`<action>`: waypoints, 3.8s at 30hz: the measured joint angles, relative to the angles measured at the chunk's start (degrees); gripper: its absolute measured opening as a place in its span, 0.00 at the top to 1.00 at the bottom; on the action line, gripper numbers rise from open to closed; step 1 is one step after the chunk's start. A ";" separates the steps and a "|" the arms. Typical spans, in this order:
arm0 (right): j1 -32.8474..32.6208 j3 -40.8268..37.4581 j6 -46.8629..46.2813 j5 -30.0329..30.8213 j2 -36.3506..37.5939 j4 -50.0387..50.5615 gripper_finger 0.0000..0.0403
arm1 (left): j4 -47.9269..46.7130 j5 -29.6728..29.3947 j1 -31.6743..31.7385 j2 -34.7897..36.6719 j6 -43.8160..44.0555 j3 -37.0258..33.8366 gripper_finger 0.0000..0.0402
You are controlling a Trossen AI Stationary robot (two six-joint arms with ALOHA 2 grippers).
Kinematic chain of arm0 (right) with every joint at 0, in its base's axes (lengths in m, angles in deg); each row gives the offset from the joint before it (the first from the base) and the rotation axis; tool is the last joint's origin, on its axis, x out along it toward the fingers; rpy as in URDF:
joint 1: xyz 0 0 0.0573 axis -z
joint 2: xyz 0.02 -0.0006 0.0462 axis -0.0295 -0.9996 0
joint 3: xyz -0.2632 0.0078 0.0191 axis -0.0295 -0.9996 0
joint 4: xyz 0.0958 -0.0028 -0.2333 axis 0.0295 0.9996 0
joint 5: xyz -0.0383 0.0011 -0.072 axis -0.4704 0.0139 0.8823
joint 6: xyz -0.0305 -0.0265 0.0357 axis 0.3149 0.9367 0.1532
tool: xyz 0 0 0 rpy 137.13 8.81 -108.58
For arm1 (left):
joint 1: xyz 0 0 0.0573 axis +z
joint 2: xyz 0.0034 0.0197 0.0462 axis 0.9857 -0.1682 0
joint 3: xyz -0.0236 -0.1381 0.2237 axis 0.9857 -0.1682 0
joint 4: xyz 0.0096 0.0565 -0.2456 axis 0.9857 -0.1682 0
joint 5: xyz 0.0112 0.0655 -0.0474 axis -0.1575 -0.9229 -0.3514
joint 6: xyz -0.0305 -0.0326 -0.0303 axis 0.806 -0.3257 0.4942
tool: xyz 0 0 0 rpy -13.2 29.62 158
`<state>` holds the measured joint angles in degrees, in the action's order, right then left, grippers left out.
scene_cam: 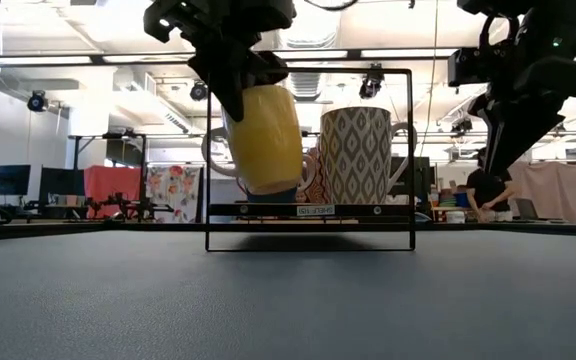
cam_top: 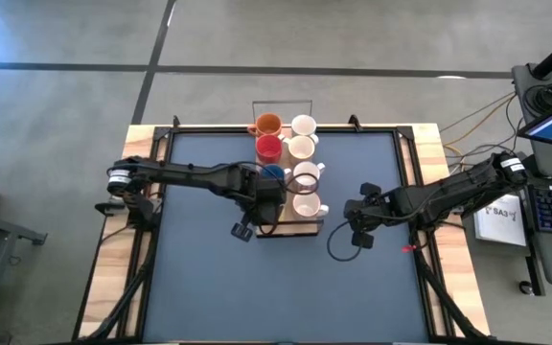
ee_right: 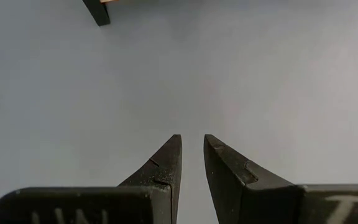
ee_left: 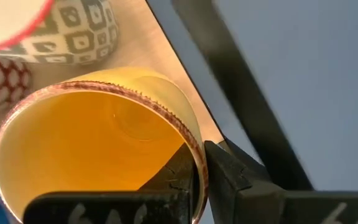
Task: Place coffee mugs
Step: Put the yellow mug on the shelf, then return to Home Position
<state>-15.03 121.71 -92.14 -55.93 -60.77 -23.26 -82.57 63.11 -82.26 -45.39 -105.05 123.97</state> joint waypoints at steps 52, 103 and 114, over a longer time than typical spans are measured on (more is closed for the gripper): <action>1.21 -1.58 15.91 -0.60 5.73 -10.03 0.85 | -6.82 4.96 1.77 11.65 7.83 3.45 0.79; 4.55 -42.96 17.12 -7.56 42.95 -53.87 0.85 | 57.54 -6.08 2.33 69.66 25.43 -69.68 0.79; 4.55 -43.62 16.56 -7.54 43.52 -54.17 0.85 | 69.98 -6.14 2.33 69.39 28.92 -76.18 0.79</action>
<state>-10.49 78.09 -75.58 -63.48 -17.25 -77.43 -12.59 56.97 -79.93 23.99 -76.13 47.79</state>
